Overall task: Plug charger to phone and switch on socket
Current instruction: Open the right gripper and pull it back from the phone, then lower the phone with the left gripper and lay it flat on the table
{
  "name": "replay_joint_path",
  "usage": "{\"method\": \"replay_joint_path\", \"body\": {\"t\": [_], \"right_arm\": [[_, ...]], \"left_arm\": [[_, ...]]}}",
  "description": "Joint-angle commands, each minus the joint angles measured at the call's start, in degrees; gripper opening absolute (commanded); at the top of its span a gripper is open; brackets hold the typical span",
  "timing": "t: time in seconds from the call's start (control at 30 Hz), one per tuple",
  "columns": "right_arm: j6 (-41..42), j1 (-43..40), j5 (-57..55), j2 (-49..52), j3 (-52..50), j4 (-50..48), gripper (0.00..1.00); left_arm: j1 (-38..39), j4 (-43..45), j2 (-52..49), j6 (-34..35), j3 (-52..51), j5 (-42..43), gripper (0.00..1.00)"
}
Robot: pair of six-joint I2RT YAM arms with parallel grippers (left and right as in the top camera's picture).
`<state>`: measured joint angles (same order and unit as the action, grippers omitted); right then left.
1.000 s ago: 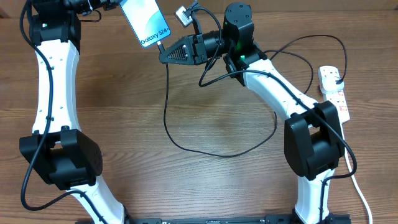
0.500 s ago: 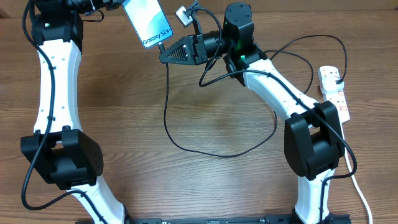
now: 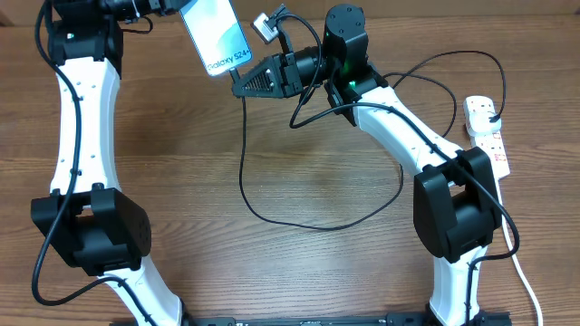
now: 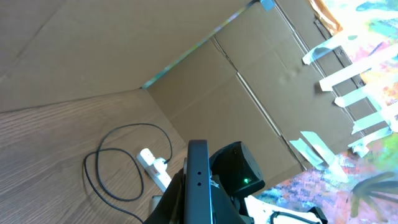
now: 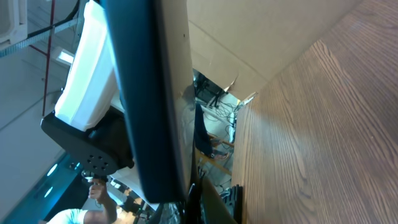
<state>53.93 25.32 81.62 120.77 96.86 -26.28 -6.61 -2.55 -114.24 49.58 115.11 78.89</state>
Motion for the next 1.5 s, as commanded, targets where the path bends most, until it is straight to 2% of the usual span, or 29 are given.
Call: {"method": "replay_joint_path", "body": {"t": [0.0,0.23,0.27,0.3,0.33,0.37,0.4,0.43,0.47,0.83,0.93,1.0,1.13,1.23,1.33,1.47], "right_arm": [[-0.37,-0.15,-4.02,0.11,1.03,-0.13,0.04],[-0.20,-0.15,-4.20,0.11,1.03,-0.13,0.04],[-0.20,-0.15,-4.09,0.11,1.03,-0.13,0.08],[-0.22,-0.15,-3.80,0.11,1.03,-0.15,0.25],[-0.22,-0.15,-3.50,0.11,1.03,-0.17,0.45],[-0.31,-0.15,-2.99,0.11,1.03,-0.20,0.76],[-0.44,-0.15,-2.73,0.11,1.03,-0.20,0.81],[-0.44,-0.15,-2.38,0.11,1.03,-0.22,0.97],[-0.46,-0.15,-2.01,0.11,1.03,-0.22,1.00],[-0.46,-2.25,-0.72,0.11,1.03,2.71,1.00],[-5.62,-5.35,-1.84,0.11,0.98,13.11,1.00],[-12.52,-7.65,-4.09,0.11,0.98,25.75,1.00],[-24.83,-10.08,-7.65,0.11,0.98,43.91,1.00],[-31.87,-10.95,-12.81,0.11,0.98,54.01,1.00],[-35.04,-11.34,-21.64,0.11,0.98,62.05,1.00],[-35.17,-11.61,-34.47,0.11,0.98,68.54,1.00]], "left_arm": [[2.34,-0.07,1.05,0.28,0.85,5.14,0.04],[2.49,-0.07,1.05,0.09,0.85,4.72,0.04],[2.40,-0.04,1.05,0.09,0.85,4.57,0.04],[2.25,-0.02,1.05,0.04,0.85,4.46,0.04],[2.10,-0.04,1.05,-0.11,0.85,4.35,0.04],[1.84,-0.04,1.05,-0.13,0.85,4.35,0.04],[1.68,-0.04,1.05,-0.15,0.87,4.35,0.04],[1.40,-0.04,1.05,-0.33,0.85,4.37,0.04],[1.11,-0.07,1.05,-0.35,0.85,4.39,0.04],[-1.40,-0.94,1.05,-0.33,0.85,5.73,0.04],[-1.81,-2.51,1.05,-0.35,0.85,5.79,0.04],[-1.81,-3.48,1.05,-0.79,0.85,5.33,0.04],[-1.57,-3.72,1.05,-1.22,0.85,4.22,0.04],[-1.14,-5.86,1.05,-2.58,0.85,3.13,0.04],[-0.33,-12.24,1.05,-8.13,0.85,1.90,0.04],[1.46,-28.50,1.05,-20.44,0.85,-3.54,0.04]]}}
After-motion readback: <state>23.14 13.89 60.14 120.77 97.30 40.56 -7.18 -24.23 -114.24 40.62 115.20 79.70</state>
